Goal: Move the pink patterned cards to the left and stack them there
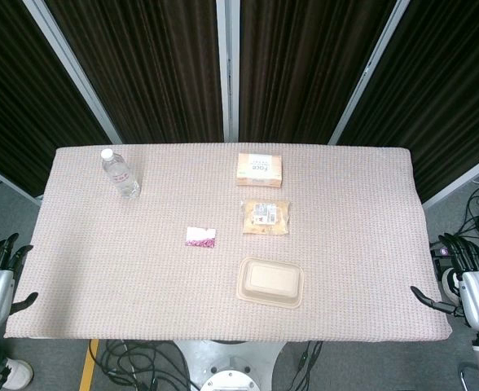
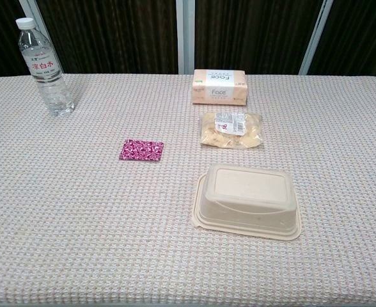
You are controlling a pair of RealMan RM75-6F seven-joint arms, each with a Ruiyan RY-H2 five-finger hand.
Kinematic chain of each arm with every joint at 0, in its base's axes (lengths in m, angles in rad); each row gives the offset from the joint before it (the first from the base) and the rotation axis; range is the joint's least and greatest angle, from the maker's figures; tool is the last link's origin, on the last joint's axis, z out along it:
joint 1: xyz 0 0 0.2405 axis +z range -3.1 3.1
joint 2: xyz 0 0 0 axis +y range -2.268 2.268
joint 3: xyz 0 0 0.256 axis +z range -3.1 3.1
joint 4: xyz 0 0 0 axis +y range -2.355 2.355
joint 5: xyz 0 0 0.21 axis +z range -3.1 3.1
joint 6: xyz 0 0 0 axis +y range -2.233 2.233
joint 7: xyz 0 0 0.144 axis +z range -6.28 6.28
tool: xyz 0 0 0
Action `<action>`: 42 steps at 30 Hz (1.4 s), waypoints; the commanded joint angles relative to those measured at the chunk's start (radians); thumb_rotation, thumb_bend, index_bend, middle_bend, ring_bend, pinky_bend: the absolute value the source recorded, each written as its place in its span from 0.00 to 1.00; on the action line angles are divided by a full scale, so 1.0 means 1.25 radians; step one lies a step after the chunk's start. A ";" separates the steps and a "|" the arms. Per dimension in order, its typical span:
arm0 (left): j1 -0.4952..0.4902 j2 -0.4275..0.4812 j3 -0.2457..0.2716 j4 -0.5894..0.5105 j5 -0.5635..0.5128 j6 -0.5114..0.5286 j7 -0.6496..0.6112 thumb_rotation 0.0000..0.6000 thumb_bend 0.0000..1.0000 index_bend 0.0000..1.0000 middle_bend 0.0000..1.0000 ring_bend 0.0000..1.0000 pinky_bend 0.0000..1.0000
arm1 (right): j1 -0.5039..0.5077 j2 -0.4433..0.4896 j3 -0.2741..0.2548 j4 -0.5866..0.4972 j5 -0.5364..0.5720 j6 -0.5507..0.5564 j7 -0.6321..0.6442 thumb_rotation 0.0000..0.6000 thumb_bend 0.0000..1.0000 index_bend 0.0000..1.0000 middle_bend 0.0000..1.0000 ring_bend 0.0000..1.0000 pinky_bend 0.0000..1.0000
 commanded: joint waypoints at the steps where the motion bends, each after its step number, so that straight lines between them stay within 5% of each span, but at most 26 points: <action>1: -0.001 0.000 -0.002 -0.001 0.001 0.001 0.000 1.00 0.14 0.25 0.15 0.12 0.16 | -0.002 0.001 -0.001 0.000 -0.001 0.003 0.001 0.43 0.09 0.07 0.06 0.00 0.04; 20: 0.010 -0.001 0.003 0.000 0.028 0.026 -0.017 1.00 0.14 0.25 0.15 0.12 0.16 | -0.015 0.003 -0.010 0.010 -0.018 0.024 0.025 0.42 0.09 0.07 0.06 0.00 0.04; 27: 0.004 -0.015 -0.008 0.031 0.060 0.050 -0.041 1.00 0.15 0.12 0.13 0.12 0.17 | -0.013 0.005 -0.009 0.008 -0.021 0.024 0.022 0.43 0.09 0.07 0.06 0.00 0.04; 35: -0.047 0.003 -0.012 0.042 0.071 -0.027 -0.040 1.00 0.15 0.12 0.09 0.12 0.17 | -0.006 0.004 -0.008 0.006 -0.024 0.016 0.018 0.43 0.09 0.07 0.06 0.00 0.04; 39: -0.120 0.009 -0.027 0.076 0.089 -0.118 -0.075 1.00 0.16 0.14 0.20 0.15 0.24 | -0.002 0.006 -0.007 0.001 -0.029 0.015 0.013 0.44 0.09 0.07 0.06 0.00 0.04; 42: -0.179 -0.001 -0.037 0.110 0.110 -0.180 -0.095 1.00 0.19 0.14 0.35 0.31 0.40 | -0.001 0.011 -0.006 -0.003 -0.027 0.013 0.009 0.43 0.09 0.07 0.06 0.00 0.04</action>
